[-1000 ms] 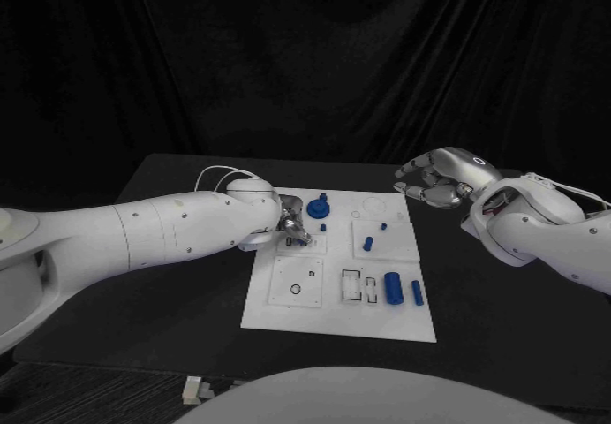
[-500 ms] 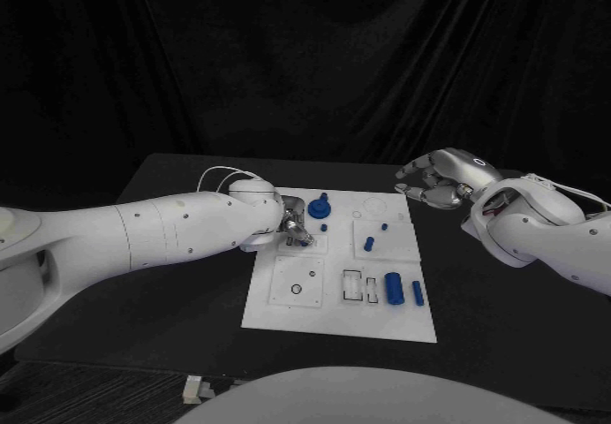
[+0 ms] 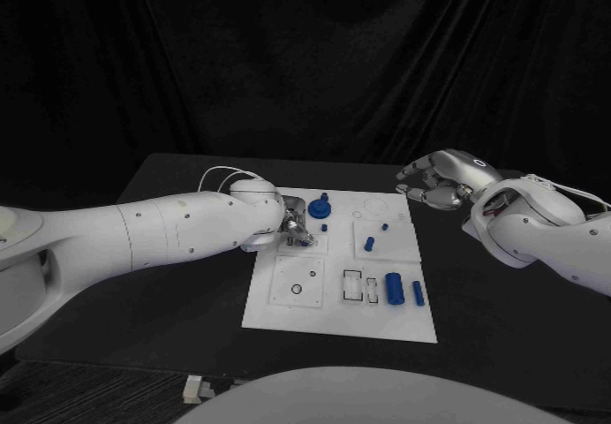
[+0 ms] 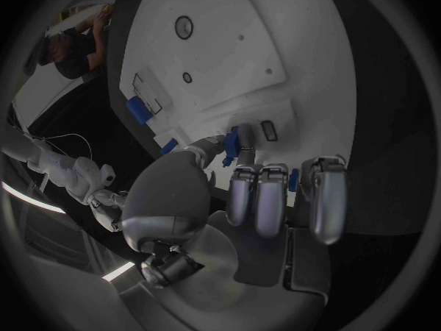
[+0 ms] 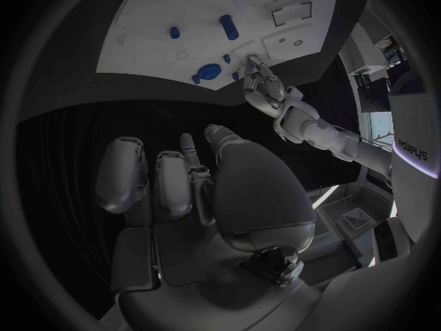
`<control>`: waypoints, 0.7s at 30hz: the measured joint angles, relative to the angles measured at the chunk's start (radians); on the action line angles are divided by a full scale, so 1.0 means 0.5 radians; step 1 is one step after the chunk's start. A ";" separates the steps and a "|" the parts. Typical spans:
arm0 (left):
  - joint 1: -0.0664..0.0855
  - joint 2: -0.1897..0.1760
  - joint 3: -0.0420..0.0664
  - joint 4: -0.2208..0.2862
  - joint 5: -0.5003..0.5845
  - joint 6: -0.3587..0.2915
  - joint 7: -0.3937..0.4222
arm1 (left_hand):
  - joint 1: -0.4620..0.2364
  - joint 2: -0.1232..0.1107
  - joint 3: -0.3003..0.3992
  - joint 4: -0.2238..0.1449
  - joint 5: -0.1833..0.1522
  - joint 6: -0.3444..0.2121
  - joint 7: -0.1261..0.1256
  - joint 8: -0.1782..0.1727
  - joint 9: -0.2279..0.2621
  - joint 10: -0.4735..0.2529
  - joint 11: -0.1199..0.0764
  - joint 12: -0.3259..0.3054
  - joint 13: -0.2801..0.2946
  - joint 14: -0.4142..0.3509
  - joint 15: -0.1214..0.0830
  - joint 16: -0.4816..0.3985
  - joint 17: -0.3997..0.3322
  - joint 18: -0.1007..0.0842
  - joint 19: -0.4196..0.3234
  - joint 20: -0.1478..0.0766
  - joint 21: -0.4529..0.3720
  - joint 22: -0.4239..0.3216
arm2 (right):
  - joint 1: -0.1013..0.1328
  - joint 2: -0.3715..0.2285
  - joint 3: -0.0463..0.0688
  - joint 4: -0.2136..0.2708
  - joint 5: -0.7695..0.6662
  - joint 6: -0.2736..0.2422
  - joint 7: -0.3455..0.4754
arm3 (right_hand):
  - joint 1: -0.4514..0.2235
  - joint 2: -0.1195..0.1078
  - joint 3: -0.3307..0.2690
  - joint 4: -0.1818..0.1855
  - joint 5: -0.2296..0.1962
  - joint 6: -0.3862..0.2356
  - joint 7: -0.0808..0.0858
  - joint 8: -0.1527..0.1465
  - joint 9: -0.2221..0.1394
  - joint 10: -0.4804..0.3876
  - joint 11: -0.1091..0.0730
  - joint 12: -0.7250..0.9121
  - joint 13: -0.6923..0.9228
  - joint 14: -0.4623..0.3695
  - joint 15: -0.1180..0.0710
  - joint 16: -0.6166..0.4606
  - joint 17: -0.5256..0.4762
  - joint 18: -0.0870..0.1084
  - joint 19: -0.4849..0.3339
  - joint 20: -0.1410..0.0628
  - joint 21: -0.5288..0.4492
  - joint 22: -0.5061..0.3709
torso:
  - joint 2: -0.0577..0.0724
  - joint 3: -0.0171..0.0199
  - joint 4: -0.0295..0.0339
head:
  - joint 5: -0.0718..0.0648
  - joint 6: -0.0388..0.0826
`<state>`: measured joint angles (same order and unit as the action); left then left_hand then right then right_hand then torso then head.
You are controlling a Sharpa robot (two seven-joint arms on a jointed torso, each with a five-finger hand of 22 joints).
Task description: Assemble the parts on the task board
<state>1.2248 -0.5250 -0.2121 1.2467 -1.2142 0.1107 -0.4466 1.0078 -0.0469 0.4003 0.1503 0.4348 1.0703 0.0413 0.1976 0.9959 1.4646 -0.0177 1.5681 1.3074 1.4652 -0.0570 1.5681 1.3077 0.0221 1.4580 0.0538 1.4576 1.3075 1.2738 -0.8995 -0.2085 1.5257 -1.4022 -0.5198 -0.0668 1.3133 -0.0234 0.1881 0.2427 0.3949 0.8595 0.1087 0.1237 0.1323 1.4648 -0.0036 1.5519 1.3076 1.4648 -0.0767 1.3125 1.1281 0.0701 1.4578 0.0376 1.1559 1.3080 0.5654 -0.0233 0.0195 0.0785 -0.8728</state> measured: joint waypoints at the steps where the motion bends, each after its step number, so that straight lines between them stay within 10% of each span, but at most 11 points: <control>1: 0.000 0.001 0.000 0.000 0.000 0.000 0.000 | 0.000 0.000 0.000 0.000 0.000 0.000 0.000 0.000 0.000 0.000 0.000 0.000 0.000 0.000 0.000 0.000 0.000 0.000 0.000 0.000 0.000 0.000 | 0.000 0.000 0.000 0.000 0.000 0.001 -0.001 | 0.000 0.000 0.000 0.000 0.000 0.000 0.000 0.000 -0.001 0.000 0.000 0.000 0.000 0.000 0.000 0.000 0.000 0.000 0.000 0.000 0.000 0.000 | 0.000 0.0000 0.000 | 0.000 0.000; 5: 0.000 0.003 0.000 -0.004 0.000 0.002 0.000 | -0.009 0.009 0.000 0.000 -0.033 0.000 0.000 -0.008 0.001 0.000 0.000 0.000 0.000 0.000 0.000 0.000 0.000 0.000 0.000 0.000 -0.005 0.000 | -0.001 0.000 0.000 0.000 0.000 0.008 -0.005 | 0.000 0.000 0.000 0.000 0.008 0.000 0.000 0.000 -0.002 0.000 0.000 0.000 0.000 0.000 0.000 0.000 0.000 0.000 0.000 0.000 0.000 0.000 | 0.000 -0.0002 0.000 | 0.000 0.000; 17: 0.000 0.016 0.000 -0.032 0.000 0.012 -0.002 | -0.180 0.032 -0.261 0.187 -0.605 0.011 0.003 -0.060 0.012 0.000 0.000 0.000 0.000 0.000 0.000 0.000 0.000 0.000 -0.007 0.007 -0.031 0.000 | -0.001 0.000 0.000 -0.001 0.000 0.028 -0.017 | 0.016 -0.001 0.014 -0.014 0.031 0.000 0.000 0.000 -0.006 0.000 0.000 0.000 0.000 0.000 0.000 0.000 -0.004 0.000 0.000 0.000 -0.007 0.000 | 0.000 0.0000 -0.001 | 0.002 0.000; 21: 0.000 0.017 0.002 -0.037 0.000 0.016 -0.003 | -0.200 0.037 -0.323 0.228 -0.670 0.019 0.010 -0.066 0.014 0.000 0.000 0.000 0.000 0.000 0.000 0.000 0.000 0.000 -0.007 0.007 -0.039 0.000 | -0.001 0.000 0.000 -0.002 0.000 0.035 -0.020 | 0.016 -0.001 0.014 -0.014 0.036 0.000 0.000 0.000 -0.006 0.000 0.000 0.000 0.000 0.000 0.000 -0.007 -0.006 0.000 0.000 0.000 -0.007 -0.001 | 0.000 0.0000 -0.001 | 0.003 0.000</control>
<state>1.2245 -0.5163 -0.2112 1.2279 -1.2141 0.1187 -0.4482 0.9075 -0.0282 0.2388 0.2644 0.1000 1.0796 0.0464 0.1644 1.0029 1.4646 -0.0177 1.5681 1.3074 1.4652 -0.0570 1.5681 1.3076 0.0221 1.4545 0.0574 1.4382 1.3074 1.2731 -0.8994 -0.2085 1.5246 -1.4020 -0.5024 -0.0771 1.3214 -0.0237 0.1949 0.2358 0.4127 0.8595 0.1087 0.1237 0.1292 1.4647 -0.0036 1.5519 1.3074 1.4648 -0.0767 1.3088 1.1252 0.0701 1.4578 0.0376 1.1522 1.3077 0.5655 -0.0233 0.0191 0.0800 -0.8728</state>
